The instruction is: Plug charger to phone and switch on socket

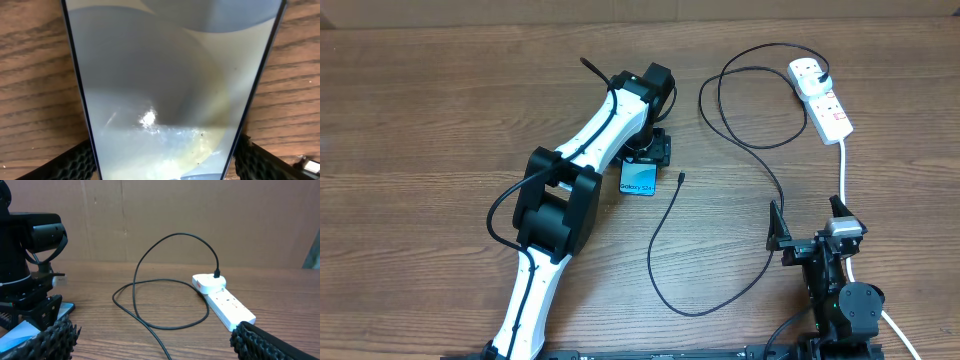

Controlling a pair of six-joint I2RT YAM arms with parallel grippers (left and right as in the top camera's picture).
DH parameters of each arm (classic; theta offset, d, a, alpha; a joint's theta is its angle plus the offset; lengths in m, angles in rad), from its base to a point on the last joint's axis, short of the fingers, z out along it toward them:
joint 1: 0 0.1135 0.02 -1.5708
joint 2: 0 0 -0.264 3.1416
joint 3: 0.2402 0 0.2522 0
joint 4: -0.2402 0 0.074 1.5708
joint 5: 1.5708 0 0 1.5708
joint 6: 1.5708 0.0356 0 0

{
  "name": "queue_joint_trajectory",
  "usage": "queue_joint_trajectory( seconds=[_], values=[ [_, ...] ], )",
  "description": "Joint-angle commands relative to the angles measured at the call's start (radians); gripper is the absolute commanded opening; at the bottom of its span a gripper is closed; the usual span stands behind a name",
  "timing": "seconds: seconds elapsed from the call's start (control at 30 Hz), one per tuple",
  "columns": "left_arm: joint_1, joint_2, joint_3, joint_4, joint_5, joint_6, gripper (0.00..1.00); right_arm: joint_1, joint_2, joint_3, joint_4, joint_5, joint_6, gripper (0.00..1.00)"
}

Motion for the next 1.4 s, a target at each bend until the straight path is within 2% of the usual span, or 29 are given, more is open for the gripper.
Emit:
queue_joint_trajectory(
  seconds=[0.0,0.07,0.53,0.73,1.17,1.37],
  values=[
    [0.002,0.064,-0.04,0.025,-0.034,0.011,0.81,0.002,-0.008,-0.011,0.007,0.0,-0.001,1.0],
    [0.002,0.064,-0.04,0.026,-0.034,0.011,0.79,0.002,-0.008,-0.011,0.007,0.0,-0.001,1.0],
    [0.002,0.064,-0.04,0.028,-0.033,0.012,0.78,0.002,-0.008,-0.011,0.007,0.0,-0.001,1.0],
    [0.002,0.064,-0.039,0.026,-0.033,0.015,0.72,0.002,-0.008,-0.011,0.007,0.0,-0.001,1.0],
    [0.002,0.06,-0.034,0.008,-0.013,0.014,0.77,0.002,-0.008,-0.011,0.007,0.0,-0.001,1.0],
    [0.003,0.059,0.058,-0.065,0.008,0.008,0.75,0.002,-0.008,-0.011,0.007,0.0,-0.001,1.0]
  ],
)
